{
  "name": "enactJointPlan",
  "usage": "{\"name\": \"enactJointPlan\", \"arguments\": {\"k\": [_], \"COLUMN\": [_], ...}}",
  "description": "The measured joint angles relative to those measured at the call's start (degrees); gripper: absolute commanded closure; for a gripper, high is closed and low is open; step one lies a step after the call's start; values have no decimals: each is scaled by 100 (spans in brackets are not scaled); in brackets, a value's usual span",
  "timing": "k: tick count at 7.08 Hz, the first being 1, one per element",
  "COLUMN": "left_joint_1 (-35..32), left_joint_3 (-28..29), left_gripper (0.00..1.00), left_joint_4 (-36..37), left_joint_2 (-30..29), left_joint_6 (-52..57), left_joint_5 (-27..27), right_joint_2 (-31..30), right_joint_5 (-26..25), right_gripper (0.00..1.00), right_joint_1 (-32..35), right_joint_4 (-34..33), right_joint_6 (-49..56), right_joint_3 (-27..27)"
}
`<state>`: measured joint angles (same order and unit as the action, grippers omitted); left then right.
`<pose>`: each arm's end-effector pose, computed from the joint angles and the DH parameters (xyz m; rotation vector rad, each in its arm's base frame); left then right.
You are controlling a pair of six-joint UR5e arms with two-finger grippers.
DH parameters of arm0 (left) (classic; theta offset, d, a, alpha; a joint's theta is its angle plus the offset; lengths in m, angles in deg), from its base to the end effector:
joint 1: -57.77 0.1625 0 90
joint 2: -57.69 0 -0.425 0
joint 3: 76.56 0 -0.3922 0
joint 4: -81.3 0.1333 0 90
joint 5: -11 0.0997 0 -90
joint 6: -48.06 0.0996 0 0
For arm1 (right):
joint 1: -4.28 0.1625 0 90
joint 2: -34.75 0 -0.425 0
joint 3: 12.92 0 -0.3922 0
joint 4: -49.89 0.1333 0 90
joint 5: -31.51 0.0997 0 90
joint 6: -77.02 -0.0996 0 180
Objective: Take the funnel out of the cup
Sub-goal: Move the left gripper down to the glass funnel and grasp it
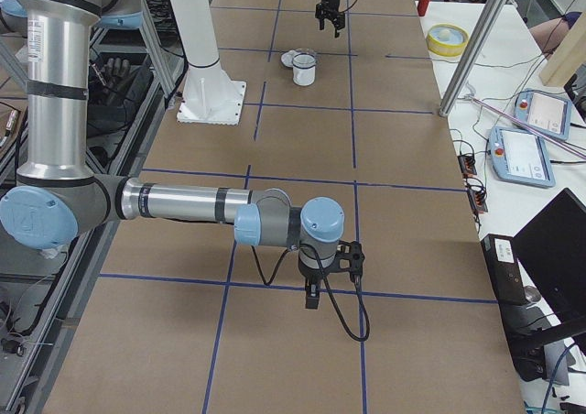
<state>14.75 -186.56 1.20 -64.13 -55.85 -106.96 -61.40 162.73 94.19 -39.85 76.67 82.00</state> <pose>0.3792 -0.4723 0.2142 -0.2774 0.8308 -0.7530 0.0670 -0.4451 0.6701 -0.0190 -0.7193 0.0104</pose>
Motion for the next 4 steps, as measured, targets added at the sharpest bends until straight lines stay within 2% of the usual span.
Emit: {"name": "enactJointPlan", "arguments": {"k": [2,4], "left_joint_1": [438,776], "left_joint_3": [218,438], "left_gripper": [4,18], "left_joint_4": [27,30], "left_joint_2": [-223,-307], "left_joint_6": [-350,-410], "left_joint_5": [331,665], "right_joint_2": [0,0], "right_joint_5": [0,0], "right_gripper": [0,0], "right_joint_1": [0,0], "right_joint_4": [0,0], "right_joint_6": [0,0], "right_joint_3": [0,0]}}
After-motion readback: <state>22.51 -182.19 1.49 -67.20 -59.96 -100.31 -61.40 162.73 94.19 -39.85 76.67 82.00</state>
